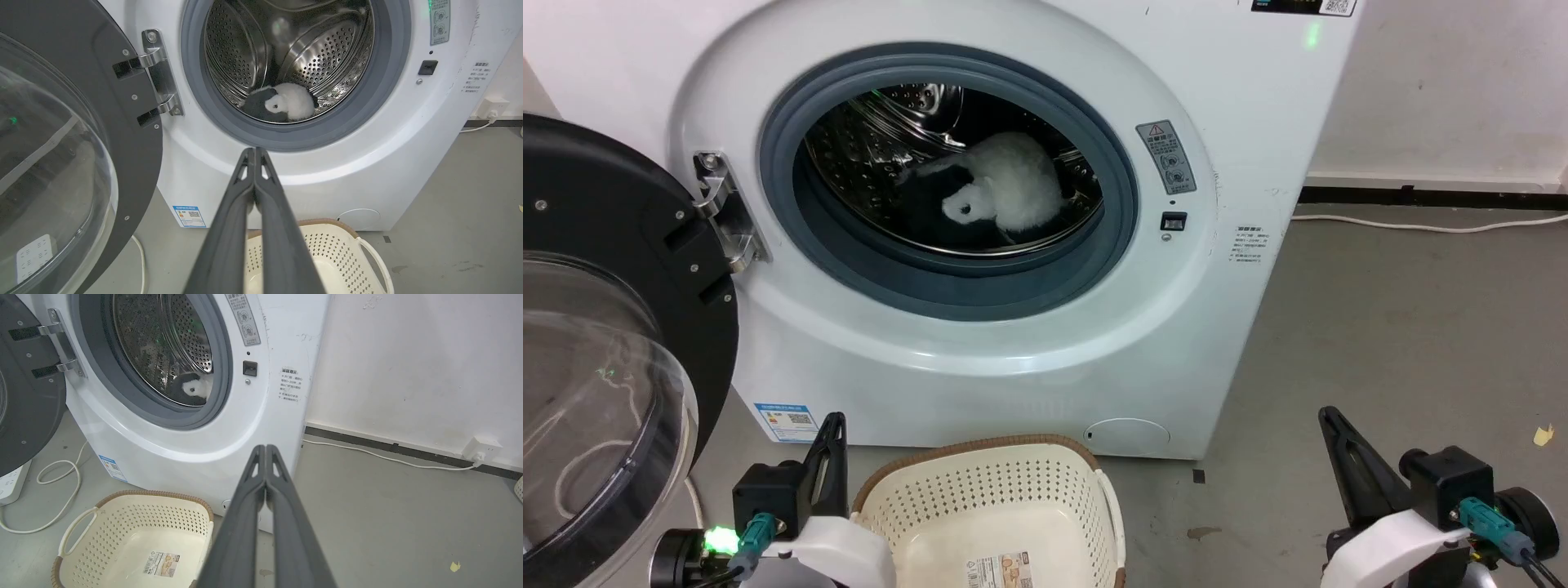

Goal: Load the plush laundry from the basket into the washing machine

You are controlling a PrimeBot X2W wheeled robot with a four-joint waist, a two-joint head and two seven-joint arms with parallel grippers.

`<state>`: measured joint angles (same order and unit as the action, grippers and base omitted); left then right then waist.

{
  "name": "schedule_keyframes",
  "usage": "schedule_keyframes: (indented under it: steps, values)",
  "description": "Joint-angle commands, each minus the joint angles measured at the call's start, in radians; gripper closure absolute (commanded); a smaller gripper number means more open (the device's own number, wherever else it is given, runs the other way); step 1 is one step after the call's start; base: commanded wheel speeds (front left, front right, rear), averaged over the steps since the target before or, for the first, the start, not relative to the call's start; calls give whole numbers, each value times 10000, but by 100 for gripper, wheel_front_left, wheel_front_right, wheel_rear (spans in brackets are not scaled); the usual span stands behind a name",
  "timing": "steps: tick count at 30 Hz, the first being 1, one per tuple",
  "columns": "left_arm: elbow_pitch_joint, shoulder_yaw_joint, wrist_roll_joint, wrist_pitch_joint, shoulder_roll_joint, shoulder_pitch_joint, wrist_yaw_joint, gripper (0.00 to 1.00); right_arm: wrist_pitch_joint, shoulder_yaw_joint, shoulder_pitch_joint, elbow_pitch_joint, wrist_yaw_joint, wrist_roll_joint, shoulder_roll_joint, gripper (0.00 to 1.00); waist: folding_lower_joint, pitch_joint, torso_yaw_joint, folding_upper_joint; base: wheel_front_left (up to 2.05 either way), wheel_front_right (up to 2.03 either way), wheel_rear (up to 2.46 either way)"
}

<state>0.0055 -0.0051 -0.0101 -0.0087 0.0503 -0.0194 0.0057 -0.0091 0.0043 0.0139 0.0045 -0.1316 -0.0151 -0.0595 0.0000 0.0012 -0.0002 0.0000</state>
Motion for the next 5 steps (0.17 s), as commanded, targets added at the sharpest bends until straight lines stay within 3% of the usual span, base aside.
schedule_keyframes:
  steps: [1,5]
  values:
    - [-50,44,81,55,-1,179,-50,100,58,-34,-126,-44,9,112,81,100,0,-6,1,0,0,0,0]
    - [-55,51,101,87,-1,194,-57,100,91,-43,-139,-45,9,151,93,100,0,-12,2,0,0,0,0]
